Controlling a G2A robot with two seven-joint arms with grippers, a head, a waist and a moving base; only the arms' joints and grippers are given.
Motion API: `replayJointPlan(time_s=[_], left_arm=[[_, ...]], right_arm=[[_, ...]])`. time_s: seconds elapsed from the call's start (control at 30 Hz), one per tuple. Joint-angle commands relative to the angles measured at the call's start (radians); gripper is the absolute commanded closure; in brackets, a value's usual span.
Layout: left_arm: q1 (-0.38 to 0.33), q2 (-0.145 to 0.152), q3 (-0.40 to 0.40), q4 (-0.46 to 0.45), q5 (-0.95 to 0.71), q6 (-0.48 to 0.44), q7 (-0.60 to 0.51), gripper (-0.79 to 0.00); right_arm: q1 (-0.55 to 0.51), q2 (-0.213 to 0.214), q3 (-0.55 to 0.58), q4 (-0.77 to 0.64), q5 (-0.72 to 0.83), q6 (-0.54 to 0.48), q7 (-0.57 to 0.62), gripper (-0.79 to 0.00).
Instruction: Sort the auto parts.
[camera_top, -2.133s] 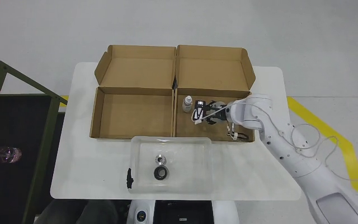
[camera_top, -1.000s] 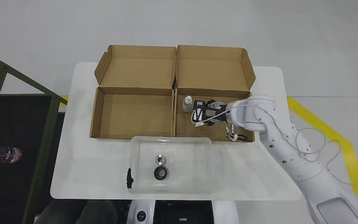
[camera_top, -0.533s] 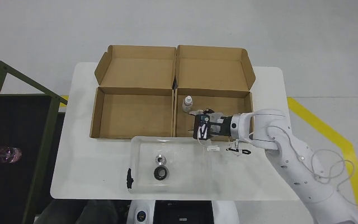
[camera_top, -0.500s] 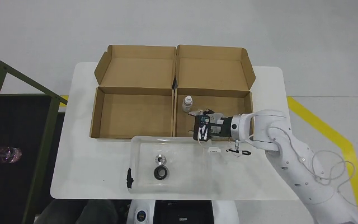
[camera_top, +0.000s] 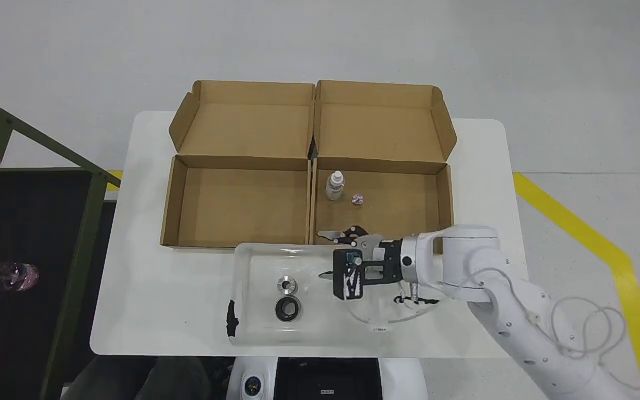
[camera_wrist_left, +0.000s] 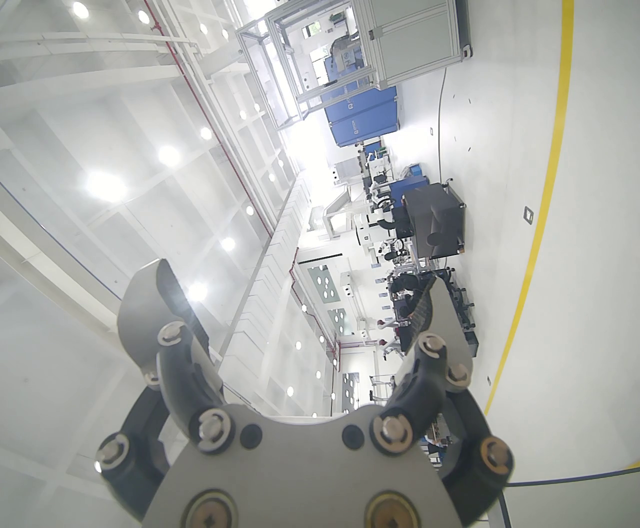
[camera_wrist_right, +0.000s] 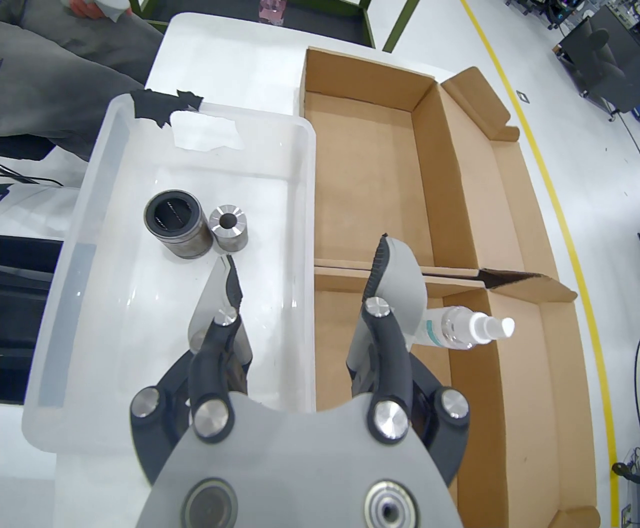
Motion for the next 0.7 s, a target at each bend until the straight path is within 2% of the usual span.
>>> replayJointPlan(time_s=[0.0, 0.37, 0.67], left_arm=[[0.0, 0.0, 0.0, 0.0, 0.0, 0.0, 0.0, -0.785], [0.0, 0.0, 0.0, 0.0, 0.0, 0.0, 0.0, -0.785], [0.0, 0.0, 0.0, 0.0, 0.0, 0.0, 0.0, -0.785]], right_arm=[[0.006, -0.005, -0.028, 0.001, -0.011, -0.002, -0.005, -0.468], [0.057, -0.035, -0.159, 0.041, -0.057, 0.004, -0.024, -0.459], [0.101, -0.061, -0.231, 0.111, -0.088, 0.026, -0.018, -0.388]])
